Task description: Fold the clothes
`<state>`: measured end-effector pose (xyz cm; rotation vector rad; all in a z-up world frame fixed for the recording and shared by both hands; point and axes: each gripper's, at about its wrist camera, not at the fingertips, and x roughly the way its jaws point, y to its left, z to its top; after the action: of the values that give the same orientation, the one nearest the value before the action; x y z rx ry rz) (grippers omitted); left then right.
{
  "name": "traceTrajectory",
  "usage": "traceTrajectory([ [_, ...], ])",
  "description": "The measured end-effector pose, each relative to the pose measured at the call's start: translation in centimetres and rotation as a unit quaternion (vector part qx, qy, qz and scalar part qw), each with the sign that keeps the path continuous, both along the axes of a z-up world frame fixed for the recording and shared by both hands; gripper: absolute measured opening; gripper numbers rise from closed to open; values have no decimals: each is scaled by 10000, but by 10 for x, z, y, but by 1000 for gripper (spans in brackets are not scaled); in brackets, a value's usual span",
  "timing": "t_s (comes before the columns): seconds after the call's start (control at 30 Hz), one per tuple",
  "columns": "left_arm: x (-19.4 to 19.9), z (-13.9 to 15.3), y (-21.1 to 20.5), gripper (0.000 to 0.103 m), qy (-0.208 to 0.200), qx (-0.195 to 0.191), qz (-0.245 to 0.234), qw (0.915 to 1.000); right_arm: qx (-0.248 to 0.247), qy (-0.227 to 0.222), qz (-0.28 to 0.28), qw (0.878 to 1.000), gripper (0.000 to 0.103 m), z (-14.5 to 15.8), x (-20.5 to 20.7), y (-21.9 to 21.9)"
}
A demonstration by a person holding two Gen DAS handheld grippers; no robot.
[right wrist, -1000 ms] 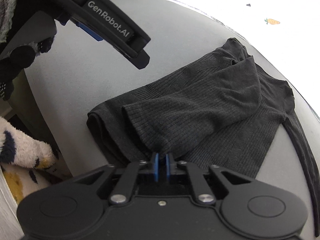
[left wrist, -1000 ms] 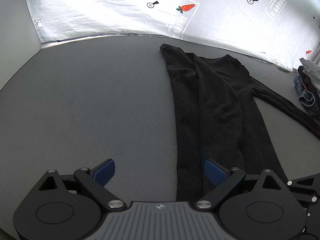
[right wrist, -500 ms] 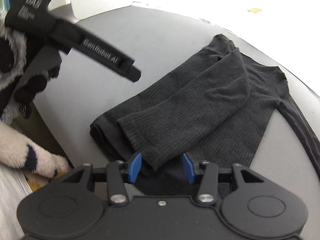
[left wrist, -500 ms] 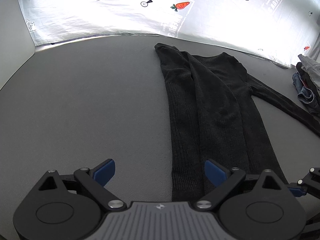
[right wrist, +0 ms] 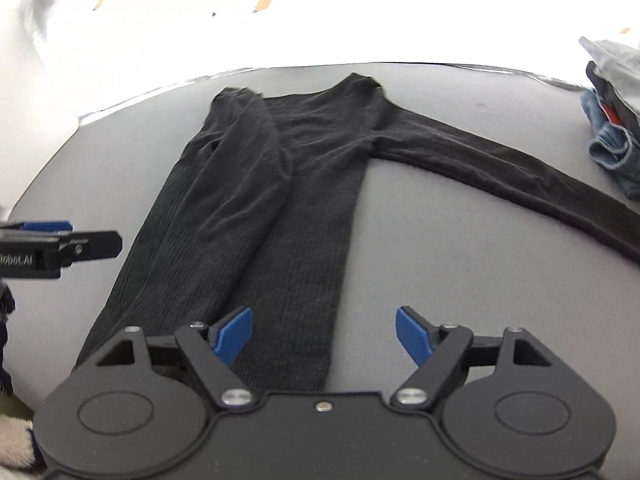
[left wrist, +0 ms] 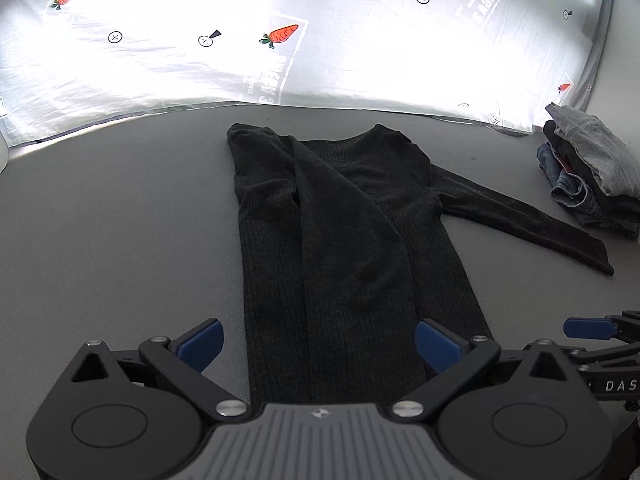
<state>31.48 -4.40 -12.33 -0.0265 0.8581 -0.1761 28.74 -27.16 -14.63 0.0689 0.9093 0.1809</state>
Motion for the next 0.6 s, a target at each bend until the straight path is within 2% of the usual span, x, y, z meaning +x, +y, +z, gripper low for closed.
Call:
traceTrajectory([
  [0.17,20,-2,-35,103,-65,65,-190,9998,738,-45,-960,9926,81,-3,20,-66],
  [0.33,42,-12,-68,103,29,26,-200,9998,796,-89,-1875,9790,83,-10,37,-132],
  [0.47,62,-22,-88,103,165,111,-156,9997,728,-157,-2765,9581,85,-19,49,-197],
  [0.6,85,-30,-99,103,264,290,-77,9992,526,-148,-3676,9284,85,-34,59,-252],
])
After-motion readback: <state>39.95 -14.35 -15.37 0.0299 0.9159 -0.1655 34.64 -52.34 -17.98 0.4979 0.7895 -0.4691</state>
